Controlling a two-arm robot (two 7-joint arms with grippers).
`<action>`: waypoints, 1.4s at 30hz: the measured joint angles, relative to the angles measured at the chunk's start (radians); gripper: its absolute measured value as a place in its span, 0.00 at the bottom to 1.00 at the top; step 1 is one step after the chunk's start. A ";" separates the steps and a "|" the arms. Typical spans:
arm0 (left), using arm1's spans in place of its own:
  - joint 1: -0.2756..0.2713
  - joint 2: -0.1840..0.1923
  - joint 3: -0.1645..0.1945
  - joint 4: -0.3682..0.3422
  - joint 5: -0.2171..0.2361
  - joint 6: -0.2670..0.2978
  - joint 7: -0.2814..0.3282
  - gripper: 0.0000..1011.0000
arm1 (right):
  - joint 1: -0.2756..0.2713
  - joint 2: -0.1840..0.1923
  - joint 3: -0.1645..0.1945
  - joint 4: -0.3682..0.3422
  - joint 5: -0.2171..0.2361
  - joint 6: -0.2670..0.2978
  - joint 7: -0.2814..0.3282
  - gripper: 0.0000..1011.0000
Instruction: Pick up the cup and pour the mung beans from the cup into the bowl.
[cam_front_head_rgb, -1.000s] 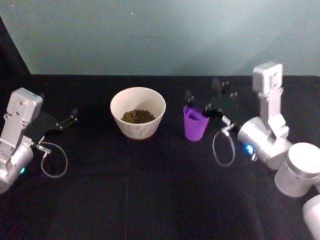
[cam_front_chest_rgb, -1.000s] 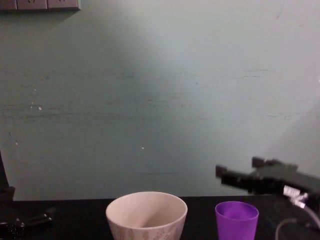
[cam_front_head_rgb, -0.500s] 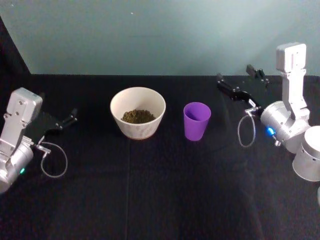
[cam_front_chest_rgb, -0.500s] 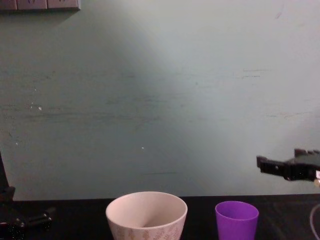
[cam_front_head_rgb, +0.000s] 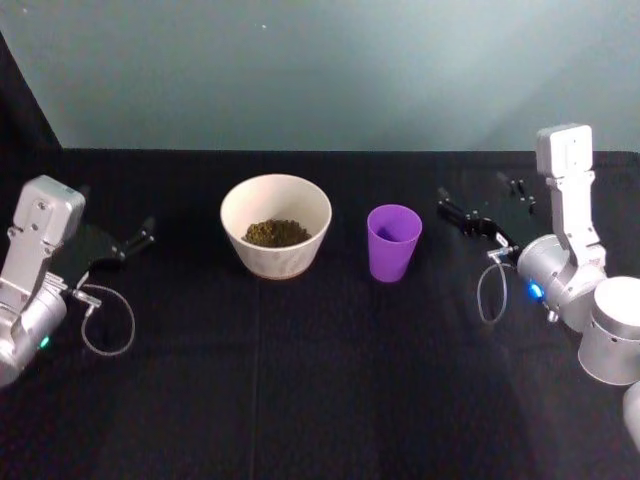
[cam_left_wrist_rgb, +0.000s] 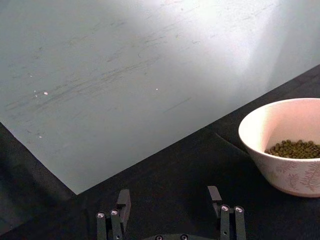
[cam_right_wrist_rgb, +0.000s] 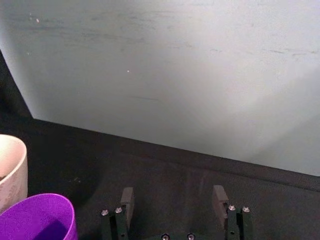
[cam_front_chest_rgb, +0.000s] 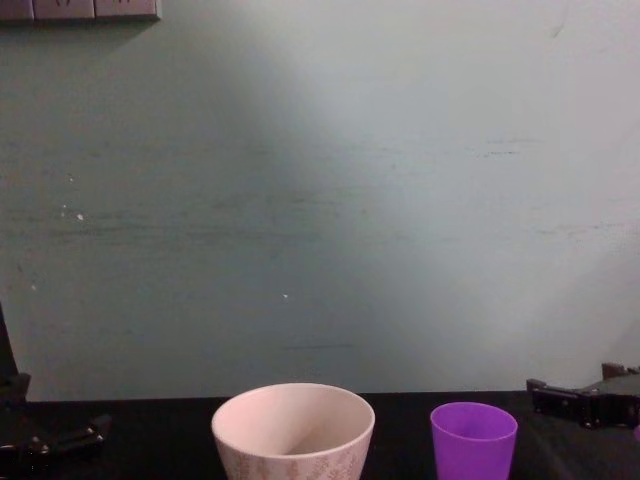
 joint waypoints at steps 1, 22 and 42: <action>0.000 0.000 0.000 0.000 0.000 0.000 0.000 0.99 | -0.001 -0.001 0.001 0.001 0.000 -0.003 0.000 0.99; 0.000 0.000 0.000 0.000 0.000 0.000 0.000 0.99 | 0.001 0.001 -0.002 0.001 -0.001 0.002 0.002 0.99; 0.000 0.000 0.000 0.000 0.000 0.000 0.000 0.99 | 0.002 0.002 -0.002 0.001 -0.001 0.003 0.002 0.99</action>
